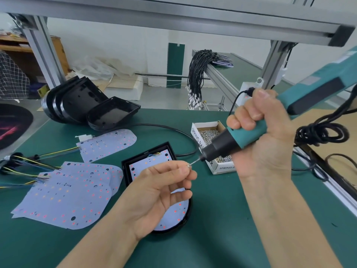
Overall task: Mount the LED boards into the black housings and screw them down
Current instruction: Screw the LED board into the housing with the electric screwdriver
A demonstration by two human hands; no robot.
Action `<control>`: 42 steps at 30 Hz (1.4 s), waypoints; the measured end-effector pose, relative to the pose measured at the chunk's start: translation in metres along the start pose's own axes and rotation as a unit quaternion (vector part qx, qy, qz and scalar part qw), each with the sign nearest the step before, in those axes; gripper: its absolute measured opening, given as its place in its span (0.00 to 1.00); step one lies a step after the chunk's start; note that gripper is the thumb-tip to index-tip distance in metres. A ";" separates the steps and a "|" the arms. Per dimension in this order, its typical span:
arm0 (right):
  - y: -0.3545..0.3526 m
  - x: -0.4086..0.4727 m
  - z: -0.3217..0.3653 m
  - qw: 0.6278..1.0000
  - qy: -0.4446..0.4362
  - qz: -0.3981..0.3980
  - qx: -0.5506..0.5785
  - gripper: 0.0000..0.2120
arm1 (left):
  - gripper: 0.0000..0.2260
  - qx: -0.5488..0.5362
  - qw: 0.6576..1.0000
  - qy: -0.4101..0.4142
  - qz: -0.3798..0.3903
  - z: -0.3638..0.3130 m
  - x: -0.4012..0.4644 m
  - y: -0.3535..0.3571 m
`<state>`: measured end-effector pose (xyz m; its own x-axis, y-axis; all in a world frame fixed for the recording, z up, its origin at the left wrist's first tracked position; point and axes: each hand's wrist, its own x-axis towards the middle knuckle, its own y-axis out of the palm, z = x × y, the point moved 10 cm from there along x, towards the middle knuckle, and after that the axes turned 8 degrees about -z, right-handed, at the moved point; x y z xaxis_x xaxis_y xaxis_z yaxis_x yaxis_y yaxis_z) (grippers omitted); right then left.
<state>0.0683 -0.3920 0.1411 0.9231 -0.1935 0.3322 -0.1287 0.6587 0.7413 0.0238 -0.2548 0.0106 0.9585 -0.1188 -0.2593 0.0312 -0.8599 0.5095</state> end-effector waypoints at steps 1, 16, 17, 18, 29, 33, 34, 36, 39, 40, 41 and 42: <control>0.000 0.000 0.000 1.000 -0.001 0.003 0.000 0.14 | 0.02 0.004 1.000 0.009 -0.002 -0.002 0.000 0.000; -0.020 -0.007 -0.013 0.998 -0.030 -0.049 0.031 0.16 | 0.12 0.157 0.952 0.228 -0.129 -0.036 -0.004 -0.016; -0.020 -0.008 -0.012 0.998 -0.033 -0.050 0.031 0.16 | 0.12 0.152 0.953 0.227 -0.130 -0.035 -0.005 -0.016; -0.020 -0.008 -0.012 0.998 -0.035 -0.053 0.031 0.17 | 0.12 0.150 0.954 0.226 -0.131 -0.035 -0.005 -0.015; -0.029 -0.008 -0.016 0.995 -0.020 -0.084 0.048 0.13 | 0.08 0.117 0.962 0.205 -0.138 -0.034 -0.008 -0.018; -0.028 -0.008 -0.016 0.996 -0.017 -0.079 0.049 0.14 | 0.07 0.124 0.962 0.201 -0.138 -0.034 -0.008 -0.018; -0.029 -0.007 -0.016 0.995 -0.017 -0.079 0.050 0.14 | 0.07 0.128 0.961 0.202 -0.140 -0.034 -0.009 -0.019; -0.029 -0.007 -0.016 0.996 -0.018 -0.078 0.049 0.14 | 0.07 0.145 0.955 0.213 -0.149 -0.035 -0.010 -0.019; -0.030 -0.008 -0.018 0.996 -0.019 -0.079 0.049 0.15 | 0.08 0.193 0.935 0.246 -0.169 -0.041 -0.013 -0.019; -0.031 -0.008 -0.017 0.995 -0.021 -0.080 0.049 0.16 | 0.08 0.208 0.928 0.255 -0.175 -0.043 -0.014 -0.019; -0.031 -0.009 -0.017 0.995 -0.024 -0.080 0.050 0.16 | 0.08 0.221 0.923 0.261 -0.178 -0.044 -0.015 -0.018; -0.031 -0.009 -0.017 0.995 -0.025 -0.079 0.052 0.16 | 0.08 0.232 0.919 0.265 -0.180 -0.044 -0.015 -0.018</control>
<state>0.0706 -0.3983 0.1048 0.9160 -0.3268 0.2328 -0.0216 0.5392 0.8419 0.0215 -0.2157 0.0416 0.9173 0.3668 0.1551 0.3663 -0.9299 0.0327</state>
